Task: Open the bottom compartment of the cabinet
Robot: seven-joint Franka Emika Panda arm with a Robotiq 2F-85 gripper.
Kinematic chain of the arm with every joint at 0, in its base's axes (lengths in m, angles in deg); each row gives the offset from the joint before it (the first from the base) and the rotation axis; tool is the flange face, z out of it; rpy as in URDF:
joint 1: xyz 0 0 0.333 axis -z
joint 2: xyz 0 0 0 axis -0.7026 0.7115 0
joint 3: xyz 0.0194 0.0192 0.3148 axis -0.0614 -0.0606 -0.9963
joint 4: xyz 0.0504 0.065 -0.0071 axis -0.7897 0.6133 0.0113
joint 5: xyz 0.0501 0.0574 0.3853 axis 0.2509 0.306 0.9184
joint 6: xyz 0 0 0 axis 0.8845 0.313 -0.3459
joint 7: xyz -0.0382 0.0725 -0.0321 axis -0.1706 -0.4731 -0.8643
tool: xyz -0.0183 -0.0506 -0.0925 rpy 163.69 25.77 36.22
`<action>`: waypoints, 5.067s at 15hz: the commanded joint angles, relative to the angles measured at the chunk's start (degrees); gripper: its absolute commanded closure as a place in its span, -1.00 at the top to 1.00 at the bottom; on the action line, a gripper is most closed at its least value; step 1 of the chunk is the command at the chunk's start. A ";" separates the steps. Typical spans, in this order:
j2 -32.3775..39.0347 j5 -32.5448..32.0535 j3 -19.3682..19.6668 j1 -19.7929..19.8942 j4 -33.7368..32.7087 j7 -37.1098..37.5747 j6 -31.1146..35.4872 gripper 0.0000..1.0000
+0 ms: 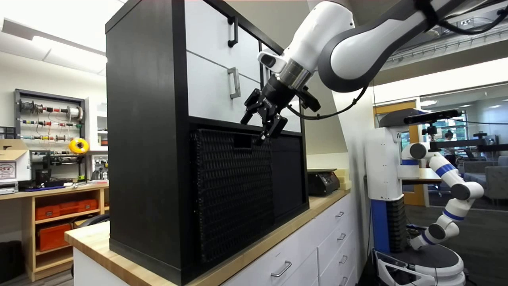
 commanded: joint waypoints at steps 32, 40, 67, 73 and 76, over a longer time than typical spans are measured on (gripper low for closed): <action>-0.81 12.71 -1.99 0.83 -3.39 -22.15 -14.16 -0.93; -9.06 13.31 -1.45 -0.51 5.27 -22.76 -17.13 -0.93; -4.88 4.93 -1.33 1.16 -17.33 22.22 -55.00 1.00; -3.54 4.01 -1.57 0.54 -18.81 32.69 -58.19 1.00; -3.88 5.12 -1.26 0.56 -17.32 30.66 -56.03 1.00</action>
